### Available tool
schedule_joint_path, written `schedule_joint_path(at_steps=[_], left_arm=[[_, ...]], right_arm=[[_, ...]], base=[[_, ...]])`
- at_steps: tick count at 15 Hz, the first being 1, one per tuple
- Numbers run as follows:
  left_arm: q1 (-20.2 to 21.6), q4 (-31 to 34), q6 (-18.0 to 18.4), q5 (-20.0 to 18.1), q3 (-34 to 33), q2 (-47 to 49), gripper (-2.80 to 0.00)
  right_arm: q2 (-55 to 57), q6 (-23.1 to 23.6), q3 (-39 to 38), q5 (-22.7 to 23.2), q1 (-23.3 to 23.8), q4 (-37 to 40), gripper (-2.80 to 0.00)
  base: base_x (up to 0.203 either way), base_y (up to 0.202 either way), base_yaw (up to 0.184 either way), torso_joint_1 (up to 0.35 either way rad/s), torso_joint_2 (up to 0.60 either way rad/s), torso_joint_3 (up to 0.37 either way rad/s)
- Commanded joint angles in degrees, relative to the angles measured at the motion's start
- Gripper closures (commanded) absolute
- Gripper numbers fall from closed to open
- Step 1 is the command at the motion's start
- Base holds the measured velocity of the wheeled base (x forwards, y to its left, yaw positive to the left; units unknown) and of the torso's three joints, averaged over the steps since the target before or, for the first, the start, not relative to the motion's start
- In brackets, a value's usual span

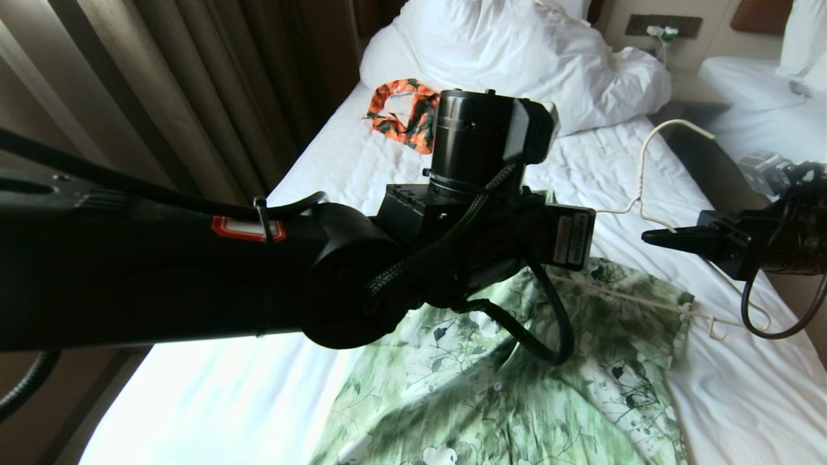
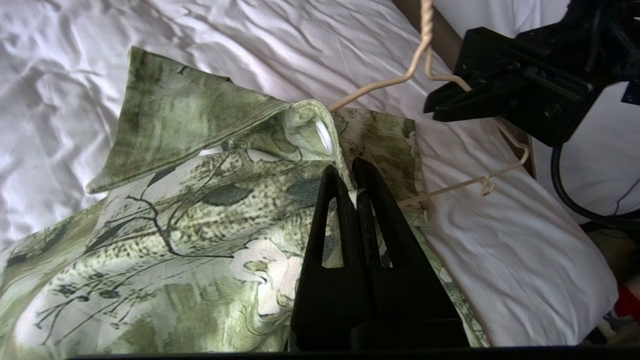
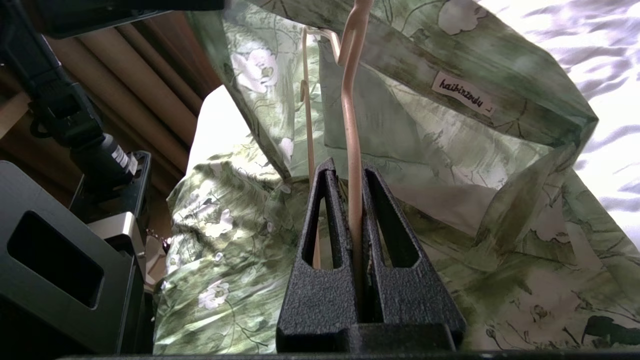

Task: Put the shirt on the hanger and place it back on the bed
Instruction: Hook one side of the shirt onto the hanger

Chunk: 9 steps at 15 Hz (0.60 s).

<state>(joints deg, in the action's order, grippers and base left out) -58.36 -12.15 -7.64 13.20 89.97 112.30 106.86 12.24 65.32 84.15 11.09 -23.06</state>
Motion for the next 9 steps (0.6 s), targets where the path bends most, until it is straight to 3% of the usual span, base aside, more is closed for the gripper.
schedule_joint_path(at_steps=[1,9], left_arm=[[-2.08,-0.08,-0.10,0.15,0.39,0.66,0.00],[-6.48,0.91,-0.27,0.16,3.32,2.11,0.00]], right_arm=[[-1.37,0.07,-0.44,0.49,-0.53,-0.14,0.00],[-3.75,0.20,-2.47,0.84,-3.18,-0.23,0.00]], base=[[0.000,0.000,0.000,0.000,0.00,0.000],[0.000,0.000,0.000,0.000,0.00,0.000]])
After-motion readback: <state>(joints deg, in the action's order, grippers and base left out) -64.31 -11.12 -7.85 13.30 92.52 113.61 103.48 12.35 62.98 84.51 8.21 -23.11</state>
